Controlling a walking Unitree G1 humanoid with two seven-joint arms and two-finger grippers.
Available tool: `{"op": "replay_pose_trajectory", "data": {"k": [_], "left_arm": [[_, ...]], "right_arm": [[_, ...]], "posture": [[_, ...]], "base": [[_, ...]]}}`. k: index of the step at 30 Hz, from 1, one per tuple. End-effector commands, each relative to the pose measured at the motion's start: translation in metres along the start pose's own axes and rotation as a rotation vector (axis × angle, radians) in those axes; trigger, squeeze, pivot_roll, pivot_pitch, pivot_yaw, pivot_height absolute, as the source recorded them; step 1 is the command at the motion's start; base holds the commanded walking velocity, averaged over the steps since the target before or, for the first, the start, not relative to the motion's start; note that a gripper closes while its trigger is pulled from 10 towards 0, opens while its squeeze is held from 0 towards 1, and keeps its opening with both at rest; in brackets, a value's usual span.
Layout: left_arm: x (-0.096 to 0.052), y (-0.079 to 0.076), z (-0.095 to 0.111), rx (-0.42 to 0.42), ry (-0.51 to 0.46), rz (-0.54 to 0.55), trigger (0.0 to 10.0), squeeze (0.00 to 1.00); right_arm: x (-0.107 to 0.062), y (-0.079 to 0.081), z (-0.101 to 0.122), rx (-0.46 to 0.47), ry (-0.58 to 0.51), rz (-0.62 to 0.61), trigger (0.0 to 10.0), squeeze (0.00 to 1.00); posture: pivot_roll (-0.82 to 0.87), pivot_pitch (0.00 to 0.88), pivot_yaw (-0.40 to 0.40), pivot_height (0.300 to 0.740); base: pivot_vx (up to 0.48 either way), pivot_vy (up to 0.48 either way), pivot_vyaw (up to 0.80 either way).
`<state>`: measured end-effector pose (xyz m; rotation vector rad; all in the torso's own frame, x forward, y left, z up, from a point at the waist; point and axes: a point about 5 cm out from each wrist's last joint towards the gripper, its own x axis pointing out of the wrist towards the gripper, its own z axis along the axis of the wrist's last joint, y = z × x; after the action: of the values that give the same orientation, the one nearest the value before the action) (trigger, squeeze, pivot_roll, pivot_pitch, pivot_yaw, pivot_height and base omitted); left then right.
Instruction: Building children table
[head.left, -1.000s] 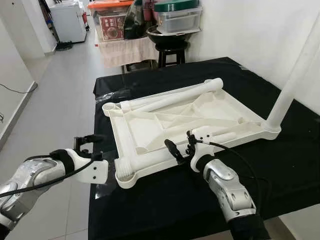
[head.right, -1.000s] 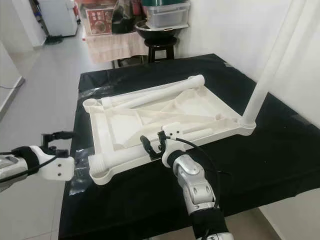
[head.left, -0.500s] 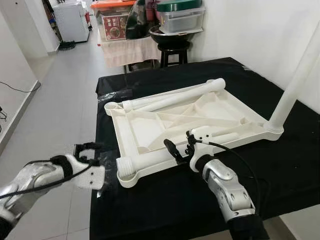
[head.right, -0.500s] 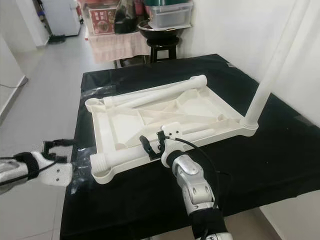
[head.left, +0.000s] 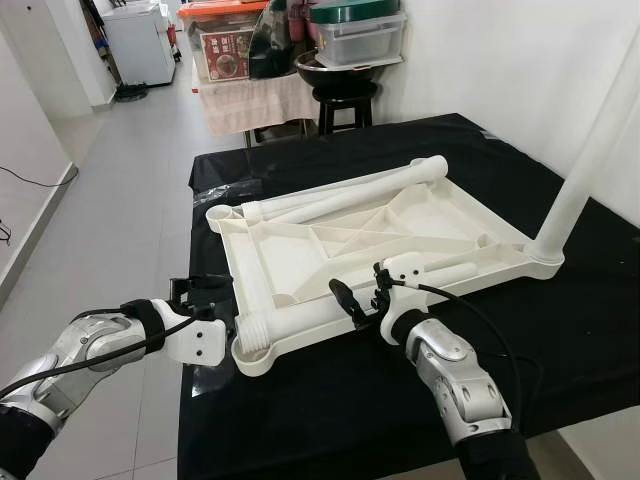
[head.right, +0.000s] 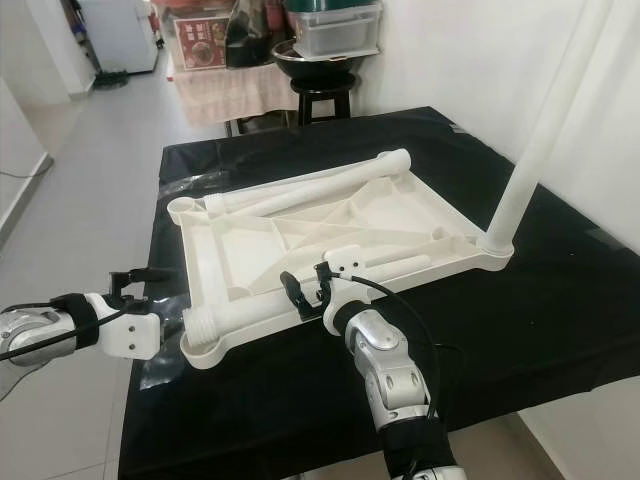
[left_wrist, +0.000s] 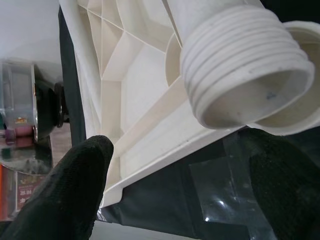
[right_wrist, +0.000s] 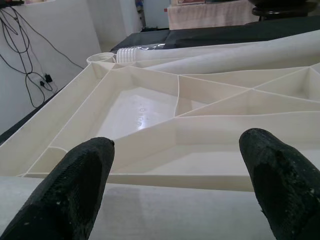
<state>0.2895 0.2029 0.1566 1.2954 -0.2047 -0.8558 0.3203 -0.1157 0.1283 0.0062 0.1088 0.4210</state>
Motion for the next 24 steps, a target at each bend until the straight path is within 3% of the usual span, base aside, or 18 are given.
{"op": "replay_pose_trajectory", "data": {"k": [1, 17, 24], "left_arm": [[0.004, -0.003, -0.001, -0.01, -0.017, -0.004, 10.0, 0.0], [0.01, 0.003, 0.016, -0.069, -0.13, -0.048, 10.0, 0.0], [0.013, -0.001, 0.009, -0.112, -0.115, -0.012, 10.0, 0.0]], "right_arm": [[-0.001, 0.004, -0.001, 0.018, 0.004, 0.006, 10.0, 0.0], [-0.001, 0.004, -0.001, 0.02, 0.008, 0.006, 10.0, 0.0], [-0.001, 0.005, 0.0, 0.016, 0.006, 0.005, 10.0, 0.0]], "posture": [[-0.04, 0.0, 0.057, 0.74], [-0.04, 0.0, 0.059, 0.74], [-0.04, 0.0, 0.061, 0.74]], "base": [[0.0, 0.0, 0.0], [0.0, 0.0, 0.0], [0.0, 0.0, 0.0]]}}
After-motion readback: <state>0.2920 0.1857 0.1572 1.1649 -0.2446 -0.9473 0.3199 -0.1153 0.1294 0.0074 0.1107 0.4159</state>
